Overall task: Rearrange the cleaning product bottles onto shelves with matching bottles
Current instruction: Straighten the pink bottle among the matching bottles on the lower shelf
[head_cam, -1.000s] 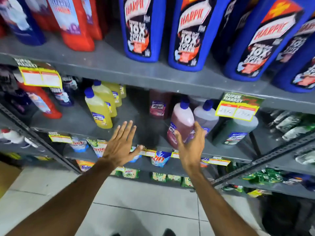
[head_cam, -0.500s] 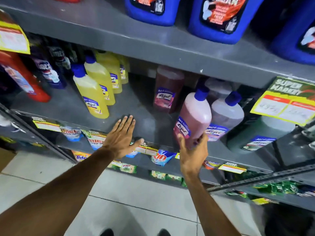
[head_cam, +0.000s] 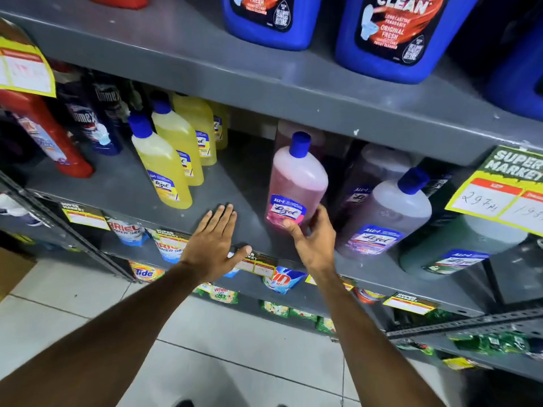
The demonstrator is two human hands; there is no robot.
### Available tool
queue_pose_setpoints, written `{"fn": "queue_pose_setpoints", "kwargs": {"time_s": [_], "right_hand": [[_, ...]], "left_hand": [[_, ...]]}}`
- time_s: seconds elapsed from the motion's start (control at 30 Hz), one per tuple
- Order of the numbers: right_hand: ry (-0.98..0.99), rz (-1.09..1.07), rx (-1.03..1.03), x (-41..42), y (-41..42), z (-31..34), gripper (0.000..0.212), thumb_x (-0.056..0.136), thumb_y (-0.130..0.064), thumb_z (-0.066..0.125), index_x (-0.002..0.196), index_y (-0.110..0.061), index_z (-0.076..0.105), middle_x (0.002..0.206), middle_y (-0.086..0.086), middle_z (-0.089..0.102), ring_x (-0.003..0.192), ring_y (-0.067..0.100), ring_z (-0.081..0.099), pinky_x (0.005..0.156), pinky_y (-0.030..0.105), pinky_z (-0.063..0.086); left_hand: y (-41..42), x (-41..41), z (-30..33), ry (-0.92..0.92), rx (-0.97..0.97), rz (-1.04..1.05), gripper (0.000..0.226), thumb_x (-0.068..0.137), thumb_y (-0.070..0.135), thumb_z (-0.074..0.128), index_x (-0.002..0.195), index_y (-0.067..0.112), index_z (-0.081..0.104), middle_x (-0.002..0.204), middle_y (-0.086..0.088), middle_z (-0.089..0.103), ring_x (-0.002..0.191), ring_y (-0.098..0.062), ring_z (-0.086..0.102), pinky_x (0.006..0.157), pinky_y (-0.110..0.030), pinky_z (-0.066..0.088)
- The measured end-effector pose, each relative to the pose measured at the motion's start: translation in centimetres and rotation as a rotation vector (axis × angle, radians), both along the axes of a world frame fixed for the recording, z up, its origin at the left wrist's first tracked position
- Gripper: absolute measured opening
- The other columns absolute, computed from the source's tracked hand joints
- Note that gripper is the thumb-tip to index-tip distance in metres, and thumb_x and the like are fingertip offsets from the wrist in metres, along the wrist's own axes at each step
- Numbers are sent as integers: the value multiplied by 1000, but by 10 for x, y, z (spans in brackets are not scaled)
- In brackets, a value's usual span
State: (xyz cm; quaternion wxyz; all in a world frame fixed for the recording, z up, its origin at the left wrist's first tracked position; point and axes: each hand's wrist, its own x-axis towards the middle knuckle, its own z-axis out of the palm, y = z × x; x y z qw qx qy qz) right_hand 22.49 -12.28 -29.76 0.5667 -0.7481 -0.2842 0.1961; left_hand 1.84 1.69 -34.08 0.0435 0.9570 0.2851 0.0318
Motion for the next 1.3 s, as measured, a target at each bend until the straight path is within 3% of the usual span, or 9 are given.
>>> {"fn": "queue_pose_setpoints", "kwargs": {"time_s": [0.07, 0.2, 0.33, 0.47, 0.6, 0.83, 0.97, 1.1, 1.3], "right_hand": [[-1, 49, -16, 6, 5, -1, 80, 68, -55, 89, 135, -24, 58, 122, -7, 77, 109, 8, 75, 96, 31, 62], [-36, 106, -88, 13, 7, -10, 70, 75, -39, 95, 134, -21, 61, 122, -3, 78, 105, 11, 76, 93, 33, 64], [-35, 138, -124, 15, 11, -15, 72, 78, -31, 94, 139, -16, 60, 123, -1, 75, 102, 12, 73, 83, 14, 58], [-20, 151, -115, 17, 13, -17, 72, 79, -30, 93, 141, -14, 60, 126, 2, 75, 107, 17, 74, 94, 30, 60], [-10, 164, -105, 17, 12, -19, 72, 81, -32, 92, 143, -16, 58, 129, 2, 74, 111, 18, 73, 96, 32, 59], [-2, 196, -86, 19, 13, -19, 71, 83, -30, 90, 144, -16, 57, 129, 0, 73, 110, 14, 72, 86, 14, 57], [-12, 192, -72, 21, 14, -20, 69, 82, -25, 92, 141, -13, 60, 126, 1, 75, 107, 11, 73, 87, 15, 59], [-5, 186, -74, 20, 14, -22, 69, 82, -27, 92, 141, -16, 59, 123, -4, 74, 103, -3, 71, 79, 6, 55], [-10, 173, -95, 22, 14, -25, 69, 81, -28, 92, 141, -18, 59, 123, -5, 73, 102, 0, 70, 76, 4, 54]], "left_hand": [[1, 0, -1, 2, -8, -1, 98, 99, 74, 17, 159, -3, 26, 169, -22, 24, 158, -35, 20, 129, -51, 18], [0, 0, -1, -4, -22, 11, 100, 97, 77, 15, 160, -1, 23, 169, -20, 24, 158, -34, 19, 129, -50, 17], [0, 0, -1, -9, -24, 20, 101, 96, 78, 17, 161, 1, 20, 171, -18, 20, 159, -32, 16, 130, -48, 15], [0, -1, -1, -4, -27, 22, 102, 95, 79, 15, 162, 2, 17, 172, -18, 18, 160, -31, 13, 130, -47, 14], [1, 0, -2, -1, -23, 16, 104, 94, 80, 10, 162, 1, 18, 171, -18, 18, 160, -31, 13, 130, -48, 15], [1, -1, -2, 1, -34, 15, 103, 95, 79, 15, 162, 2, 17, 172, -17, 16, 160, -31, 11, 130, -48, 14], [0, 0, 0, -3, -13, 12, 99, 96, 75, 22, 161, 1, 19, 172, -18, 17, 160, -32, 12, 130, -48, 13], [0, 0, 0, 4, -12, 8, 98, 97, 74, 24, 162, 1, 17, 172, -18, 15, 160, -32, 10, 130, -48, 12], [1, -1, -1, -1, -19, 9, 99, 97, 75, 22, 162, 1, 16, 172, -18, 14, 160, -31, 10, 130, -48, 13]]}}
